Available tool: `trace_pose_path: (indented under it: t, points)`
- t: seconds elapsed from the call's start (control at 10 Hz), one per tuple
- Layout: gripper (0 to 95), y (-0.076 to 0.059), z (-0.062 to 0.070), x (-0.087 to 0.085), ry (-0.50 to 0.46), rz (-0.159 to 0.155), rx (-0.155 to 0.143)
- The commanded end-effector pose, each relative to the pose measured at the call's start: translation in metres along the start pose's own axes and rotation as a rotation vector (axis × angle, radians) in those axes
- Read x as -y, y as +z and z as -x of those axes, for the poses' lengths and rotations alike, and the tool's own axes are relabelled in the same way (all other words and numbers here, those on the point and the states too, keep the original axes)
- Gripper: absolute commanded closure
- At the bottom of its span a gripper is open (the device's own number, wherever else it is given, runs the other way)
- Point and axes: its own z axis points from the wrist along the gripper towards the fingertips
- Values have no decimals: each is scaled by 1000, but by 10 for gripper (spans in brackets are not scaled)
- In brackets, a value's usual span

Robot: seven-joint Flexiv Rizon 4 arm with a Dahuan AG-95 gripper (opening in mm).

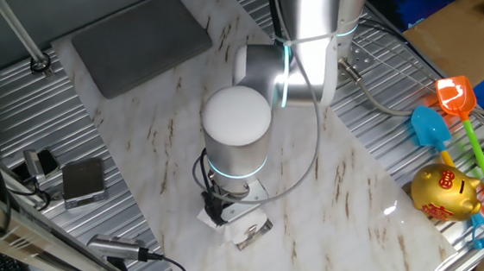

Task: Take the roll of paper down from the shelf

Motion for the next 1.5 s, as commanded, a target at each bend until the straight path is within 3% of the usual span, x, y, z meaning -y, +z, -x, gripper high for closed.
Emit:
trace_pose_path:
  t: [0.1, 1.5]
  points:
    - [950, -1, -2, -1, -6, -6, -1]
    - [950, -8, -40, -6, -55, -18, 7]
